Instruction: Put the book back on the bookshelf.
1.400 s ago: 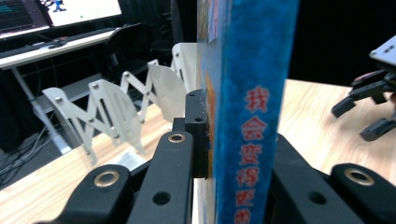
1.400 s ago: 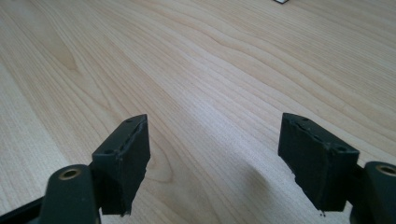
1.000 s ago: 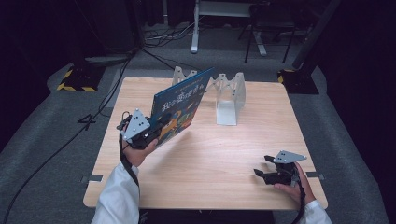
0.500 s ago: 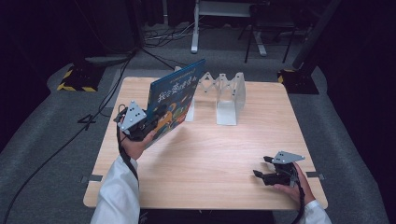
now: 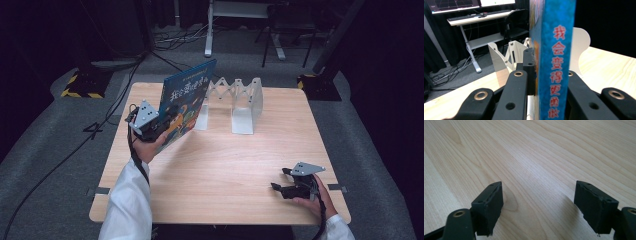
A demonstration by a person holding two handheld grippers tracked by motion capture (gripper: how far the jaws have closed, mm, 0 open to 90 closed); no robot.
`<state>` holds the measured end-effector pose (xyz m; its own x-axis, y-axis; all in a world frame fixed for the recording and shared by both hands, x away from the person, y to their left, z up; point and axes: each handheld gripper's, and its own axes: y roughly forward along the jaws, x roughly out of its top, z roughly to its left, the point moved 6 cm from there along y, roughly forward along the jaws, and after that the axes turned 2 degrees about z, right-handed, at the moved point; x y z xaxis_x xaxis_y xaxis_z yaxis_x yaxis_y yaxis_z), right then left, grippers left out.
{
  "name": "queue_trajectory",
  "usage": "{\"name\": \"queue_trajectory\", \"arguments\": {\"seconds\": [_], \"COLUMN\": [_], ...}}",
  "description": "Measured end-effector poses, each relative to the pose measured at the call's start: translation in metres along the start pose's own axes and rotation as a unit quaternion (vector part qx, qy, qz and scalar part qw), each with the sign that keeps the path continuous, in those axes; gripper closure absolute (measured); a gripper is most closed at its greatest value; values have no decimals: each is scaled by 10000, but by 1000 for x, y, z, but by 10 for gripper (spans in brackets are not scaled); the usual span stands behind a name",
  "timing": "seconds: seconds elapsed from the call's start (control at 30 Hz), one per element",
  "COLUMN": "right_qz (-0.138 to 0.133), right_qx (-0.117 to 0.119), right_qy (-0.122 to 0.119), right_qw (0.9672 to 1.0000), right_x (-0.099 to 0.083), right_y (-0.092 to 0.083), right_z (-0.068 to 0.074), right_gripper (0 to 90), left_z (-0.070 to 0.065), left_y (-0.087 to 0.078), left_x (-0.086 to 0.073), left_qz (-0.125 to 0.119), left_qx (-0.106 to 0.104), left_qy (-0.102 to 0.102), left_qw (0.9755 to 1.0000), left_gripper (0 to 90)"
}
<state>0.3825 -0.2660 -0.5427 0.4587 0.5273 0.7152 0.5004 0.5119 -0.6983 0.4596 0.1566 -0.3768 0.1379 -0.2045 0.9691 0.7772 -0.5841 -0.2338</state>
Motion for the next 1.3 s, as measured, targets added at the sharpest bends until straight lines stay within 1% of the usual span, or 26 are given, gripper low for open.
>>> {"name": "queue_trajectory", "arguments": {"seconds": [0.03,0.13,0.23,0.37,0.43,0.5,0.67,0.83,0.9,0.93,0.97,1.1,1.13,1.3], "right_qz": [9,11,6,6,6,1,10,32,30,28,29,18,19,16], "right_qx": [2,14,9,16,20,15,45,71,80,79,80,81,82,87], "right_qy": [-7,-10,2,2,16,6,26,47,59,57,63,58,60,61], "right_qw": [10000,10000,10000,10000,10000,10000,10000,10000,9999,9999,9999,9999,9999,9999], "right_x": [0,0,0,0,0,0,0,0,0,0,0,0,0,0], "right_y": [0,0,1,1,1,1,1,1,1,1,1,1,1,2], "right_z": [0,0,0,0,0,0,0,0,0,0,0,0,0,0], "right_gripper": [239,238,238,238,238,238,238,236,234,234,233,234,233,233], "left_z": [1,3,5,5,3,3,6,8,9,9,8,8,8,10], "left_y": [1,5,10,21,24,26,26,27,29,32,33,36,38,44], "left_x": [-1,-2,-3,-5,-6,-6,-8,-12,-15,-16,-16,-16,-14,-10], "left_qz": [-11,29,58,108,85,126,317,359,395,394,372,384,420,432], "left_qx": [6,80,98,122,149,110,109,154,201,234,226,240,234,279], "left_qy": [-49,-42,-57,-87,-132,-78,-64,-126,-111,-131,-209,-180,-141,-264], "left_qw": [10000,10000,9999,9998,9998,9998,9994,9992,9990,9989,9988,9988,9987,9983], "left_gripper": [829,829,829,829,829,828,828,828,829,829,829,829,829,829]}}
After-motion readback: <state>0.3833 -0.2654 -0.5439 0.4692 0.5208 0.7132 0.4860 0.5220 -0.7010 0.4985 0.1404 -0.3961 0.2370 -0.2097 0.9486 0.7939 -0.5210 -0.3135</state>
